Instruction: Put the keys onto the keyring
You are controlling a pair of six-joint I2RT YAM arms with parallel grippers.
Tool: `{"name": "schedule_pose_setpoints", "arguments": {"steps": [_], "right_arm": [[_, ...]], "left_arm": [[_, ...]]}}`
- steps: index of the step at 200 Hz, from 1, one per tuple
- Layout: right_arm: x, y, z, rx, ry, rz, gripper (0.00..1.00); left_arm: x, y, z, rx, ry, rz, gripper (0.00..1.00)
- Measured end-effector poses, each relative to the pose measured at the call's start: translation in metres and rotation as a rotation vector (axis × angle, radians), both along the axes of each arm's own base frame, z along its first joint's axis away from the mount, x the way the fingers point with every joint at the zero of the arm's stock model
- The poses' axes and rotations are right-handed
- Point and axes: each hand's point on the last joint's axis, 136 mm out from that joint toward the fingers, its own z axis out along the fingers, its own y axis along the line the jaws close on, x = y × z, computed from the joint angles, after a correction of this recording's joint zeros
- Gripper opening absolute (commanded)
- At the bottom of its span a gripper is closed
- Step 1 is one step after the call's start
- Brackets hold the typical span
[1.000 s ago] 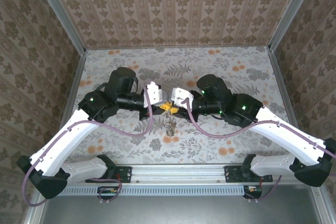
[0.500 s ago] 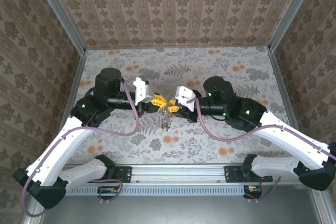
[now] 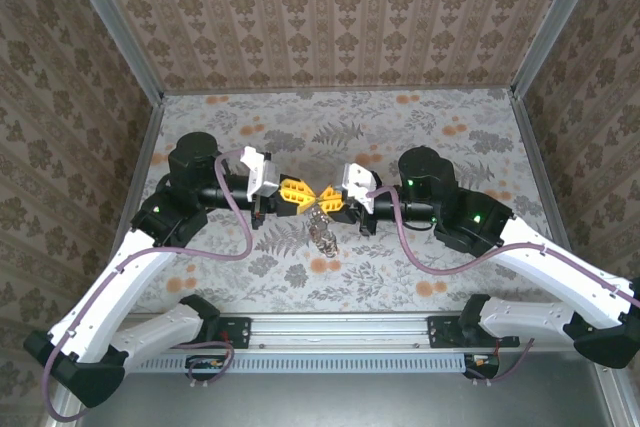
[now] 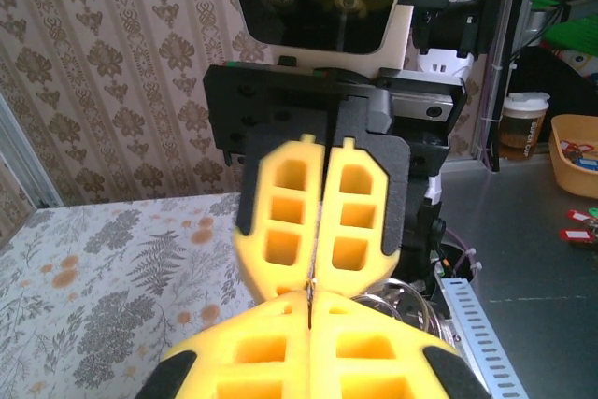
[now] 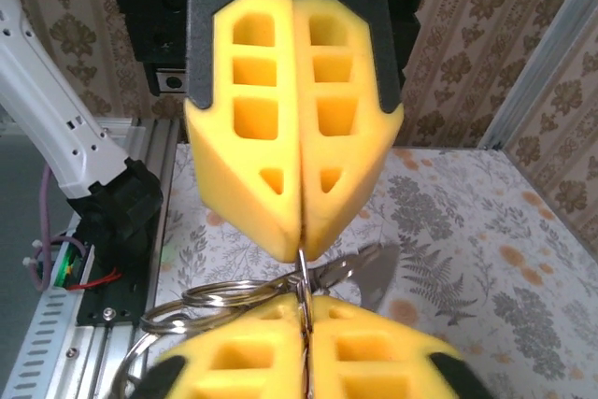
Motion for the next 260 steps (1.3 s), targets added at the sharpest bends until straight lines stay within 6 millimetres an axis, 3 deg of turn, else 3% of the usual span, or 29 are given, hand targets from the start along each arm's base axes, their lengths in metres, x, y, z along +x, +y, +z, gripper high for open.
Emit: {"name": "schedule_pose_setpoints", "arguments": {"steps": [42, 65, 78, 111, 125, 135, 184, 260], "right_arm": [[0.001, -0.002, -0.003, -0.013, -0.003, -0.003, 0.0], [0.005, -0.008, -0.006, -0.061, -0.022, -0.033, 0.0], [0.011, -0.01, -0.008, -0.105, -0.039, -0.057, 0.0], [0.025, -0.011, -0.026, -0.247, -0.06, -0.105, 0.0], [0.027, -0.013, -0.035, -0.293, -0.062, -0.112, 0.0], [0.028, -0.014, -0.041, -0.318, -0.062, -0.114, 0.0], [0.027, -0.017, -0.047, -0.355, -0.076, -0.112, 0.0], [0.027, -0.018, -0.047, -0.358, -0.084, -0.106, 0.0]], "left_arm": [[0.001, -0.002, -0.003, 0.052, -0.007, 0.026, 0.0], [0.006, -0.009, -0.007, 0.14, -0.036, 0.072, 0.2], [0.009, -0.013, -0.014, 0.203, -0.06, 0.1, 0.23], [0.024, -0.015, -0.033, 0.347, -0.113, 0.183, 0.22], [0.029, -0.013, -0.042, 0.397, -0.126, 0.204, 0.09], [0.032, -0.012, -0.048, 0.423, -0.129, 0.216, 0.07], [0.035, -0.012, -0.057, 0.468, -0.15, 0.223, 0.15], [0.032, -0.019, -0.057, 0.426, -0.14, 0.19, 0.16]]}}
